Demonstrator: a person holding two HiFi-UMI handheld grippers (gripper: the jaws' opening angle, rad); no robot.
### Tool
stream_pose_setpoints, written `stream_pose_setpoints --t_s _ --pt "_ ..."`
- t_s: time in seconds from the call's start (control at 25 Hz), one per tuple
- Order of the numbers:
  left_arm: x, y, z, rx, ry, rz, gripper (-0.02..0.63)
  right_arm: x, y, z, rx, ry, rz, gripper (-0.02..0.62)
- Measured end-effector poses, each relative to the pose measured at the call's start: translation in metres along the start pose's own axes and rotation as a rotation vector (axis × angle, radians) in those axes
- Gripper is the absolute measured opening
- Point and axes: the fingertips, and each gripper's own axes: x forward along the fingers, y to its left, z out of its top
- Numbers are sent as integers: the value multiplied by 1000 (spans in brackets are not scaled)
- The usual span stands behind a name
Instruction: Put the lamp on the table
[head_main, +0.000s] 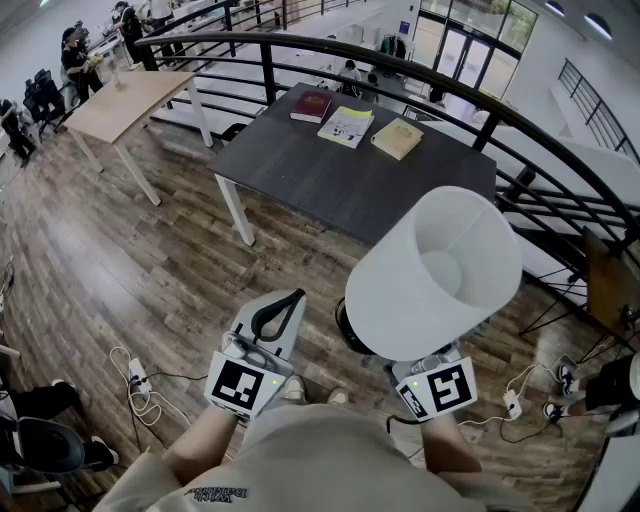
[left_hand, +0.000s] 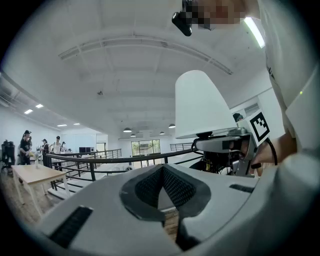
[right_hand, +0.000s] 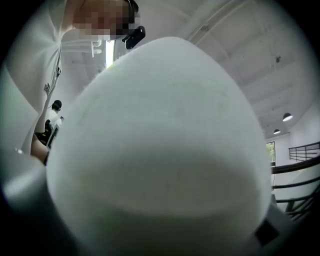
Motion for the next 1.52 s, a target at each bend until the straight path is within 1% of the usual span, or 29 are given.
stream_pose_setpoints --t_s 0.32,0.56,0.76,0.88,1.04,1.16,1.36,1.52 --pt "4 2 -3 11 9 -13 3 4 -8 -1 18 -3 -16 95" --pt "7 1 -10 -1 34 -8 3 4 -13 -4 13 -3 -11 95" --pt "15 -1 -13 11 45 -1 3 3 -18 -6 9 -7 1 95" --pt "17 -6 -16 12 55 3 3 0 -20 -8 11 -7 5 95" --pt "22 -13 -20 -20 79 20 3 -4 -25 -11 5 -4 23 95" --pt "25 -20 -22 -27 87 31 3 -8 -31 -15 6 -5 27 95" --pt "27 -35 -22 2 63 42 3 -18 -38 -23 12 -2 40 95" --pt "28 -47 -25 9 69 57 3 -28 -41 -25 12 -7 59 95"
